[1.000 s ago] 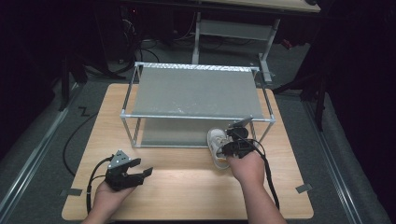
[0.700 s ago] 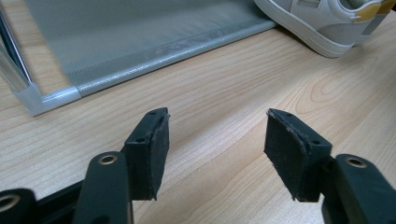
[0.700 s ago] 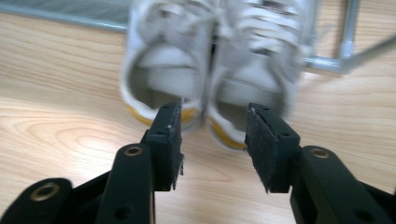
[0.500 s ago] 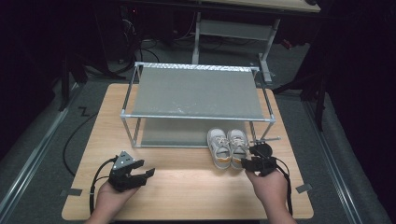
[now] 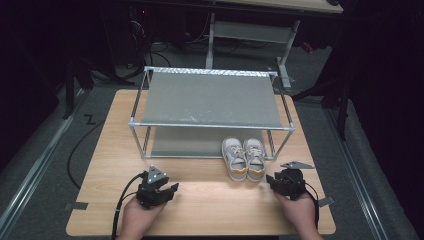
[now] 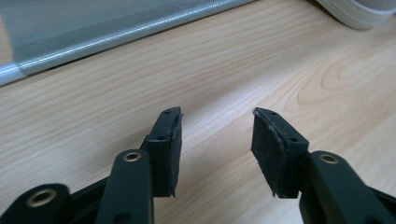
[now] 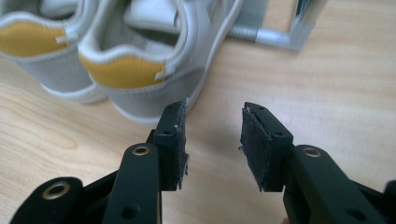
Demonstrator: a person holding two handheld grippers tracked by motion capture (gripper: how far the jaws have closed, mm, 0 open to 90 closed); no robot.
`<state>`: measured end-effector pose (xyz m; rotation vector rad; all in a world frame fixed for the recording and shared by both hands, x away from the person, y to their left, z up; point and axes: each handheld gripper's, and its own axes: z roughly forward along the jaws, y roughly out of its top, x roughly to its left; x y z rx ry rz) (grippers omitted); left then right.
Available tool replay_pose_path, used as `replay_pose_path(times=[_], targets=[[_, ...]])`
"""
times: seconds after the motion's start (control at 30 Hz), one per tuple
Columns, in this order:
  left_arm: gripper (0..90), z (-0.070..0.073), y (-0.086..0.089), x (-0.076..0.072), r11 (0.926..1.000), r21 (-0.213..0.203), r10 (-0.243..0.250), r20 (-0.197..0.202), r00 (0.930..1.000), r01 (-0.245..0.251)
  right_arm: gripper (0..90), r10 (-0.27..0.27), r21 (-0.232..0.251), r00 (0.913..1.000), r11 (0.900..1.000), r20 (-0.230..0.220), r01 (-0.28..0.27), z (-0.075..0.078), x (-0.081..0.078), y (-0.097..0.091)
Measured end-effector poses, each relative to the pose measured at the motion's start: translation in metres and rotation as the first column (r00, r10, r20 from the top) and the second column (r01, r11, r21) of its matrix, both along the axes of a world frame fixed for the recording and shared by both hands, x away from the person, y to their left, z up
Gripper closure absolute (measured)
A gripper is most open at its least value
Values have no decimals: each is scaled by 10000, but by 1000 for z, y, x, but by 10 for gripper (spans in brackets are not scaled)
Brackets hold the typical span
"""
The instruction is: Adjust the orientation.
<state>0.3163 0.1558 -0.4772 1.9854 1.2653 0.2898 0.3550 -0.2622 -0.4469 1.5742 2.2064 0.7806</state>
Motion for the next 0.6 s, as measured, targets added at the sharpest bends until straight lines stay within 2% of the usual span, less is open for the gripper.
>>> replay_pose_path(times=[0.03,0.07,0.1,0.13,0.17,0.33,0.47,0.53,0.6], targets=[[560,0,-5,2,9999,-71,82,-27,10000,-82,626,0,0,10000,10000,0,0,0,0,0],[571,0,-16,7,9997,36,251,133,9996,-251,637,82,-8,9999,10000,136,-82,0,1,-2],[590,1,-22,10,9992,149,357,254,9990,-360,674,24,-216,9991,9998,424,-15,-1,3,-7],[600,1,-33,14,9982,309,494,394,9980,-507,701,-16,-40,9987,10000,502,18,-3,3,-11],[628,0,-42,17,9980,294,552,405,9977,-564,729,-63,362,9988,9993,494,46,-6,5,-18],[758,-5,-80,28,9976,92,688,450,9966,-693,889,-13,153,9995,9999,322,8,-19,10,-23],[887,-5,-103,43,9977,186,646,559,9963,-658,900,-78,123,9967,9999,806,68,-16,11,-25],[897,-4,-113,53,9983,128,557,631,9965,-566,900,-300,329,9925,9991,1184,263,-13,15,-25],[898,-4,-121,61,9988,93,482,649,9967,-489,900,-418,365,9898,9986,1365,372,-12,20,-23]])
